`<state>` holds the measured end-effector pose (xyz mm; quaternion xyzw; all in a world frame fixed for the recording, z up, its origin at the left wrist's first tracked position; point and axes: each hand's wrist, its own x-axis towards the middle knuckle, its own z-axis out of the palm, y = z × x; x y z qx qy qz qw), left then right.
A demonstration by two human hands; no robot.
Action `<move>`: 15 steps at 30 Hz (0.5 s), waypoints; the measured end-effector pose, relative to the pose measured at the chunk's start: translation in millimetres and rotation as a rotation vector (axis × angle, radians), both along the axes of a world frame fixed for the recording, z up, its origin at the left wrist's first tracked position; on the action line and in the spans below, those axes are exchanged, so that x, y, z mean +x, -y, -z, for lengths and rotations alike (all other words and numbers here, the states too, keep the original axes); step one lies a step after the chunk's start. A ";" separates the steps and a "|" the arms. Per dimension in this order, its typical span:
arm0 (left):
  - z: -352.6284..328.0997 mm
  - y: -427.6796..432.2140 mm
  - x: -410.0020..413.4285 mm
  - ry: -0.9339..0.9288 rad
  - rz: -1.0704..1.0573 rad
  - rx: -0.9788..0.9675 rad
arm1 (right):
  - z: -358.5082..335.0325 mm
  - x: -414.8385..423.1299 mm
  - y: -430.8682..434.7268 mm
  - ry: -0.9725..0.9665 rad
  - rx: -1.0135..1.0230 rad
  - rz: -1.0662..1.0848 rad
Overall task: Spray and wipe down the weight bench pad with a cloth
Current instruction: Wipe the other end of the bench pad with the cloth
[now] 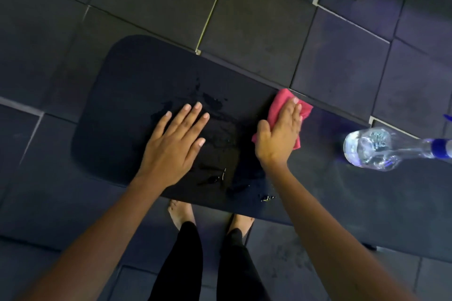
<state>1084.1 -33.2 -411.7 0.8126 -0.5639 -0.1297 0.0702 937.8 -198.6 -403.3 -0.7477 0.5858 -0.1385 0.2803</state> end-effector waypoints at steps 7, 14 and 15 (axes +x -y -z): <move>-3.6 -19.9 33.0 -0.055 -0.139 -0.021 | -4.1 91.8 -45.4 0.107 0.096 -0.304; -5.3 -43.5 47.3 -0.099 -0.269 -0.054 | -49.3 94.2 -28.2 0.583 0.607 0.047; -4.5 -44.1 45.8 -0.090 -0.261 -0.040 | -55.0 85.7 -19.7 0.638 0.588 0.189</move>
